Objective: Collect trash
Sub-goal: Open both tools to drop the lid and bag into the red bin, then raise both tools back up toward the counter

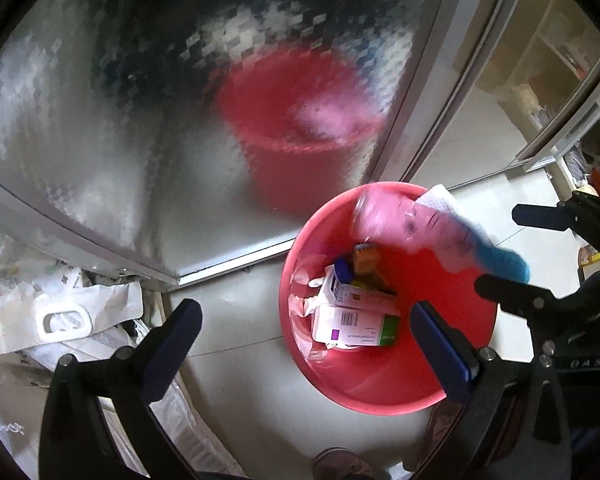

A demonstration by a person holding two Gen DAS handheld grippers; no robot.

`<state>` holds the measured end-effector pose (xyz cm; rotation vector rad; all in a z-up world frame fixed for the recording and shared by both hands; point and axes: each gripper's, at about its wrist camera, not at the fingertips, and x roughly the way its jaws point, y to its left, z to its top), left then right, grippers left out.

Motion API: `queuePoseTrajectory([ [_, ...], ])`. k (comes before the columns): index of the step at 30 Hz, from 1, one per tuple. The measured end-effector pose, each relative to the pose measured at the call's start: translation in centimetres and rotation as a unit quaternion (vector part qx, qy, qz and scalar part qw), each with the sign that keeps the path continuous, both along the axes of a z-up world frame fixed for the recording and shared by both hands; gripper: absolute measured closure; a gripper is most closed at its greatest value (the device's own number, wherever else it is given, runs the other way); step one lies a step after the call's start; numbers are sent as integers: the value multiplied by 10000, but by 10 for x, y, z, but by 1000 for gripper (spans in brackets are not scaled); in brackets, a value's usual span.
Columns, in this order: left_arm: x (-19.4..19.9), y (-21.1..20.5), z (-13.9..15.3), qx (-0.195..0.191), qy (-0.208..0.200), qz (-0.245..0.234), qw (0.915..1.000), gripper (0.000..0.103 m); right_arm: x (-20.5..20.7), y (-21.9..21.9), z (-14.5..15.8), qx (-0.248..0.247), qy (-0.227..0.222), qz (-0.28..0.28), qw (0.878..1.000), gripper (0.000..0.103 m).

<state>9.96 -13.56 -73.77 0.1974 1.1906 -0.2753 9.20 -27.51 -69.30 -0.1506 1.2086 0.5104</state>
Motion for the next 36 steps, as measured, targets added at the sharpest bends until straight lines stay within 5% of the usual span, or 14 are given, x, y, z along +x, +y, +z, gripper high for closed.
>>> queuePoseTrajectory([
  [8,2,-5,38,-55,-140,-60,9999,0,-1,-7,34,241,-175,-149,9994,3],
  [13,-5,-3,100,-91,9,22,10000,0,0,-14,88,295,-35,-344,9990,2],
  [23,-31,-6,292,-149,141,159,9997,0,-14,-38,268,319,50,-359,9988,1],
  [30,-48,-12,459,-246,-312,326,9987,0,-17,-65,420,428,-193,-374,9982,1],
  [36,-62,-21,562,-300,-840,447,9950,0,-25,-84,524,505,-576,-361,9964,1],
])
